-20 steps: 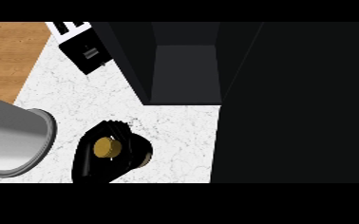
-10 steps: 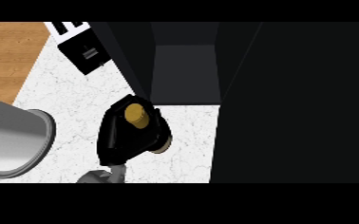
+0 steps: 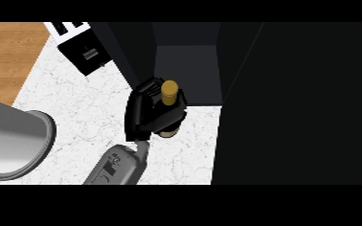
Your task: Pick up the wine, place it into the cabinet and close the cabinet
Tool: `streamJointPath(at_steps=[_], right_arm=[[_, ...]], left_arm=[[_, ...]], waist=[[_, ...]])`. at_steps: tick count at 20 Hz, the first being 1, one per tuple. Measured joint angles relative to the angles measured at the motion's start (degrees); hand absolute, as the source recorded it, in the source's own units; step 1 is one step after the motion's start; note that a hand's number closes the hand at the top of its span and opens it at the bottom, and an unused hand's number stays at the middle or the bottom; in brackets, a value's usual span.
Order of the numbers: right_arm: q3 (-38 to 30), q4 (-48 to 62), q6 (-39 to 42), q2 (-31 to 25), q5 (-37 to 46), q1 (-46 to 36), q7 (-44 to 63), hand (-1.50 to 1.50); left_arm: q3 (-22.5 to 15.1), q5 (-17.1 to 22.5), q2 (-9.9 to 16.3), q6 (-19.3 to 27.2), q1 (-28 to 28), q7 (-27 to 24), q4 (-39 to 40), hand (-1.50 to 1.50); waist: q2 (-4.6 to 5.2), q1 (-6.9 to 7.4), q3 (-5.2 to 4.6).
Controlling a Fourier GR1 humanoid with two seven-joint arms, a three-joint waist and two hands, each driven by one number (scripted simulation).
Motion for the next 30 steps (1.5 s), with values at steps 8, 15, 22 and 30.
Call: streamJointPath(at_steps=[8, 15, 22, 30], right_arm=[[-2.73, 0.27, 0.99, -1.09, -1.89, -0.93, 0.61, -1.50], [-3.55, 0.32, 0.44, -1.11, -2.65, -2.38, 2.10, -1.50], [-4.22, 0.89, 1.58, -0.62, -3.60, -1.85, 1.42, -1.50], [-4.74, 1.14, 1.92, -0.41, -4.53, -2.12, 1.46, -1.50]], left_arm=[[-1.83, 4.00, -0.16, 3.76, -5.20, -6.76, 12.72, 1.50], [-0.64, 8.69, -0.19, 3.29, -10.31, -12.39, 22.55, 1.50], [-0.85, 16.55, -0.04, 1.51, -16.16, -18.76, 31.58, 1.50], [-1.38, 23.73, 0.48, -0.05, -23.83, -20.56, 40.76, 1.50]], waist=[[0.04, -0.21, -0.02], [0.06, -0.19, -0.02], [0.09, -0.47, 0.01], [0.21, -0.75, 0.08]])
